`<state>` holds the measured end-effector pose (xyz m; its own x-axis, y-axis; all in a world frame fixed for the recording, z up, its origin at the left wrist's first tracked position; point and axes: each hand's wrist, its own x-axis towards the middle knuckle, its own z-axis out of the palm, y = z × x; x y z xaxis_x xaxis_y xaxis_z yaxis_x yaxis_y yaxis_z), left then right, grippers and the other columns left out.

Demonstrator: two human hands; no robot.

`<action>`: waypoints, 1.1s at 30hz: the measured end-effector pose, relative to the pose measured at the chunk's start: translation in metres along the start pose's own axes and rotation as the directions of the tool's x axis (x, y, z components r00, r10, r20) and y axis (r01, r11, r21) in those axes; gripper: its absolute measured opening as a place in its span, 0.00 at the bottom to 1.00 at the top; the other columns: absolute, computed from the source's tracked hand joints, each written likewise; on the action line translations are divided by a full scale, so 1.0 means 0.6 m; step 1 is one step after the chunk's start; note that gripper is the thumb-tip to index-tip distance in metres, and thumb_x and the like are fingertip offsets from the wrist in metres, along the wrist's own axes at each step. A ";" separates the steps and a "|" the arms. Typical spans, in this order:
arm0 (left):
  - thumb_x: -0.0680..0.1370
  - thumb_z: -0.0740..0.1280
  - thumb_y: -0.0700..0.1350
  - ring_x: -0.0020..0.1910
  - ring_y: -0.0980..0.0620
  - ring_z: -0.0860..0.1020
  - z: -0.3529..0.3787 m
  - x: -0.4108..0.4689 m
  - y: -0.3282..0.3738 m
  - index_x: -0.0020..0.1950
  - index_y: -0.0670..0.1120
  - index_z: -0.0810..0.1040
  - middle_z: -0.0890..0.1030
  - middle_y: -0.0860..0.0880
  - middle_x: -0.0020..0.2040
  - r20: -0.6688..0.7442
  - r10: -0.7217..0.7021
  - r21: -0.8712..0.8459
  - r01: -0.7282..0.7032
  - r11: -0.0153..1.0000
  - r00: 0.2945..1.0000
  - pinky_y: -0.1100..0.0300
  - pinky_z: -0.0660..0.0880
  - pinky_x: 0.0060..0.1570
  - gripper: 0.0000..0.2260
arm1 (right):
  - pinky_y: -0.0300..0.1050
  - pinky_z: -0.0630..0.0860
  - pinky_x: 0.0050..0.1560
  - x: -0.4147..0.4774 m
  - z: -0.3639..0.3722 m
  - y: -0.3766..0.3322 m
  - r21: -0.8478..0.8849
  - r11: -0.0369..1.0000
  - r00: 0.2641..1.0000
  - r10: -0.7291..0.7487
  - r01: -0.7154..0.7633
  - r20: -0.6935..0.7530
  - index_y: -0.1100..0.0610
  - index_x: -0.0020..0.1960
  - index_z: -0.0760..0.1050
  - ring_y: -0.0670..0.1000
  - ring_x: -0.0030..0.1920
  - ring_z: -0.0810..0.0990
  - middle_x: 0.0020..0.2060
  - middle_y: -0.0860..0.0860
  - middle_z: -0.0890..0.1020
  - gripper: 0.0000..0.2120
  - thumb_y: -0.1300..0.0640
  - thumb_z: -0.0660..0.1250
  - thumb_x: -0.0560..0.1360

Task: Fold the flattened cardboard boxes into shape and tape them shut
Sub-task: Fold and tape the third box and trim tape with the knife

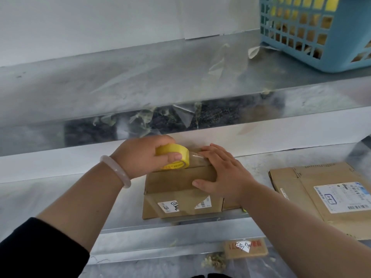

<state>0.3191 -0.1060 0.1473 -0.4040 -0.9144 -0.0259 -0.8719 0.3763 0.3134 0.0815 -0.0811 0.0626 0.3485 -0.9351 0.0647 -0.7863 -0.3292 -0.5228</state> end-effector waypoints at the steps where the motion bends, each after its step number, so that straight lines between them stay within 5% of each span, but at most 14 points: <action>1: 0.67 0.52 0.75 0.47 0.60 0.76 -0.002 -0.002 -0.001 0.57 0.64 0.74 0.77 0.62 0.47 0.008 -0.009 0.035 0.008 0.999 1.000 0.55 0.74 0.50 0.27 | 0.35 0.44 0.73 0.000 -0.001 0.000 -0.004 1.000 1.000 -0.002 0.002 -0.001 0.42 0.74 0.60 0.39 0.76 0.47 0.74 0.36 0.58 0.38 0.32 0.66 0.69; 5: 0.66 0.50 0.76 0.47 0.59 0.76 -0.002 -0.008 0.012 0.58 0.64 0.73 0.76 0.63 0.48 -0.023 0.007 0.125 -0.004 0.992 1.000 0.59 0.72 0.46 0.29 | 0.34 0.44 0.72 -0.003 -0.001 -0.001 -0.021 1.000 1.000 -0.007 0.007 -0.016 0.43 0.73 0.63 0.39 0.76 0.49 0.74 0.36 0.60 0.36 0.33 0.67 0.70; 9: 0.72 0.58 0.72 0.49 0.60 0.74 -0.015 -0.012 0.010 0.61 0.67 0.69 0.76 0.64 0.54 0.002 -0.082 0.258 0.079 0.963 0.997 0.65 0.65 0.40 0.20 | 0.34 0.43 0.71 -0.003 0.000 0.001 -0.024 1.000 1.000 0.007 -0.007 0.002 0.42 0.74 0.61 0.38 0.76 0.48 0.74 0.35 0.59 0.40 0.27 0.60 0.66; 15: 0.70 0.61 0.72 0.44 0.65 0.72 -0.036 -0.042 -0.028 0.54 0.70 0.66 0.73 0.69 0.44 0.030 -0.184 0.020 0.184 0.983 0.982 0.73 0.63 0.41 0.15 | 0.38 0.43 0.73 -0.007 -0.004 -0.004 -0.041 0.998 0.997 0.053 -0.050 0.062 0.38 0.78 0.47 0.40 0.77 0.44 0.78 0.39 0.52 0.42 0.32 0.63 0.72; 18: 0.66 0.52 0.77 0.45 0.65 0.76 -0.040 -0.063 -0.056 0.52 0.69 0.72 0.79 0.67 0.44 -0.075 -0.131 0.033 0.134 0.990 0.989 0.67 0.68 0.44 0.22 | 0.39 0.43 0.73 -0.007 -0.005 -0.005 -0.059 0.997 0.995 0.053 -0.049 0.081 0.37 0.78 0.45 0.40 0.77 0.44 0.78 0.38 0.51 0.41 0.31 0.62 0.72; 23: 0.67 0.56 0.74 0.48 0.70 0.73 -0.024 -0.081 -0.085 0.55 0.66 0.77 0.75 0.72 0.46 -0.150 -0.043 -0.037 0.038 0.999 0.988 0.70 0.66 0.45 0.24 | 0.40 0.44 0.74 -0.008 -0.002 -0.004 -0.062 0.997 0.995 0.043 -0.038 0.091 0.36 0.78 0.46 0.38 0.76 0.43 0.76 0.35 0.52 0.42 0.26 0.56 0.68; 28: 0.65 0.45 0.76 0.46 0.56 0.75 -0.013 -0.081 -0.102 0.62 0.65 0.75 0.71 0.59 0.42 -0.116 -0.025 0.321 0.062 0.945 0.993 0.61 0.66 0.42 0.34 | 0.46 0.47 0.78 -0.004 -0.005 -0.004 -0.094 0.995 0.994 0.032 -0.023 0.102 0.35 0.77 0.48 0.38 0.76 0.43 0.76 0.34 0.52 0.42 0.24 0.48 0.65; 30: 0.63 0.42 0.80 0.45 0.57 0.73 -0.007 -0.082 -0.114 0.65 0.64 0.73 0.71 0.60 0.44 -0.069 -0.023 0.313 0.043 0.949 0.997 0.61 0.66 0.43 0.40 | 0.46 0.46 0.78 -0.004 -0.005 -0.005 -0.107 0.994 0.994 0.036 -0.025 0.108 0.34 0.77 0.48 0.38 0.76 0.42 0.76 0.34 0.52 0.42 0.24 0.48 0.65; 33: 0.69 0.47 0.75 0.46 0.55 0.75 0.009 -0.084 -0.133 0.66 0.58 0.71 0.73 0.61 0.47 -0.056 -0.005 0.158 0.013 0.987 0.998 0.59 0.68 0.46 0.34 | 0.45 0.45 0.78 -0.004 -0.005 -0.005 -0.122 0.992 0.993 0.042 -0.028 0.113 0.34 0.77 0.47 0.38 0.76 0.42 0.76 0.34 0.51 0.42 0.23 0.47 0.65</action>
<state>0.4072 -0.0891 0.1184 -0.3838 -0.9230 0.0261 -0.9100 0.3829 0.1589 0.0816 -0.0784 0.0664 0.3709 -0.9271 -0.0538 -0.8521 -0.3167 -0.4167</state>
